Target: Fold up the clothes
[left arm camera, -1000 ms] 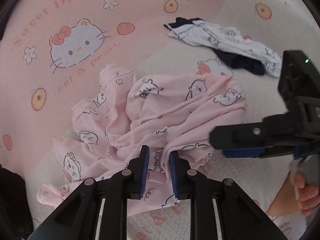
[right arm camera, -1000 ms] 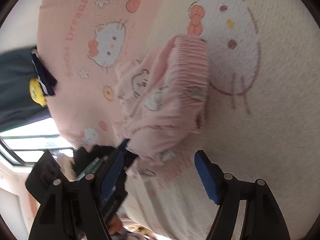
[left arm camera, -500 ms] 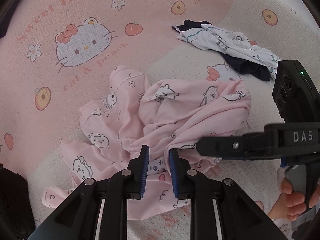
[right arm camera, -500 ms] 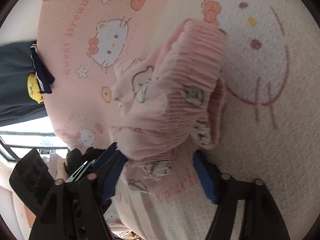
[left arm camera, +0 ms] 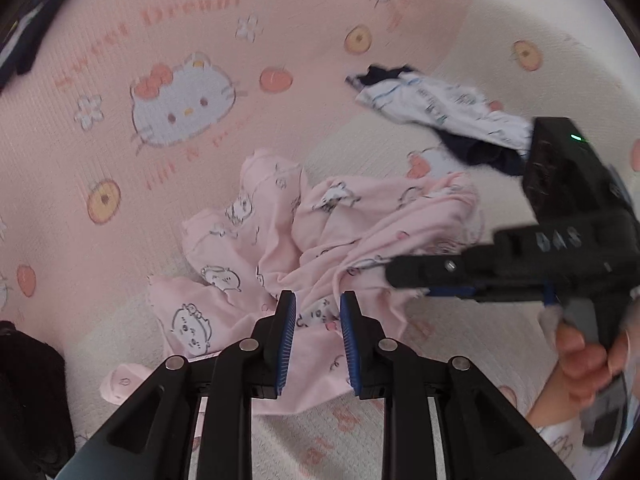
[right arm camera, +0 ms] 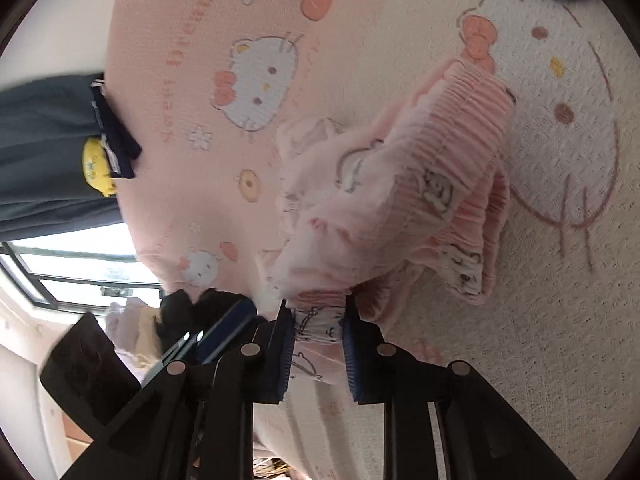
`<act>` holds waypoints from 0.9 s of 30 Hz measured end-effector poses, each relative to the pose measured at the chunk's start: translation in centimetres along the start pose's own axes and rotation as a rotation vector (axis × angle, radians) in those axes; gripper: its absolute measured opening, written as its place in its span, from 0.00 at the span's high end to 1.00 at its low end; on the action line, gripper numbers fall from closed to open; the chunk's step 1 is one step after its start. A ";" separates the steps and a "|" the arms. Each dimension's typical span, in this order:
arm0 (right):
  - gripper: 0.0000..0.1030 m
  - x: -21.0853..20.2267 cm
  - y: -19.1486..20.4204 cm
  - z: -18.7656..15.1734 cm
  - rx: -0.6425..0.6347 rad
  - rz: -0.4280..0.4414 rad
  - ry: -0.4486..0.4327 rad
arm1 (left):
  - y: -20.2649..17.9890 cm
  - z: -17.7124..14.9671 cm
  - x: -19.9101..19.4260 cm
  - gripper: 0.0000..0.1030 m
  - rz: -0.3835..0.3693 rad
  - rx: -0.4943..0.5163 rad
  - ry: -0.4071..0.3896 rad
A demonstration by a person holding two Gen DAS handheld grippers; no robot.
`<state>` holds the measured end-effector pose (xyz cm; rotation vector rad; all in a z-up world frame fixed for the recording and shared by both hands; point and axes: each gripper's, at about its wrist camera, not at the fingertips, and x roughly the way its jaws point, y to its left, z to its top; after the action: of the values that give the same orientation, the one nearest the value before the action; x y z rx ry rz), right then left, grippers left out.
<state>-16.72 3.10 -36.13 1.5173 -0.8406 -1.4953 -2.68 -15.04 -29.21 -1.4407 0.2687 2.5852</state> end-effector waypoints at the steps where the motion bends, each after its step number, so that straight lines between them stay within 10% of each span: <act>1: 0.80 -0.2 0.2 0.0 -0.010 0.005 -0.007 | -0.2 -0.2 -0.4 0.74 0.000 0.014 -0.014; 4: 0.80 -0.9 0.7 -0.1 -0.033 0.017 -0.032 | -1.2 -0.5 -0.7 0.45 0.008 0.060 -0.035; 10: 0.80 -1.5 0.6 0.2 0.001 0.025 -0.053 | -4.2 0.1 0.1 0.45 0.067 0.162 -0.050; 14: 0.80 -2.5 0.5 0.5 0.003 0.001 -0.045 | -7.6 -0.4 0.1 0.45 0.342 0.396 -0.193; 21: 0.80 -3.2 1.1 0.8 -0.001 0.004 -0.046 | -11.0 -2.8 1.5 0.45 0.415 0.757 -0.237; 27: 0.80 -3.8 0.6 1.0 0.066 0.067 -0.063 | -10.2 -2.0 2.6 0.45 0.429 0.653 -0.197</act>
<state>-17.92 6.14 -33.81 1.4817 -0.9765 -1.4859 0.02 -5.49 -33.19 -0.9550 1.3658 2.5222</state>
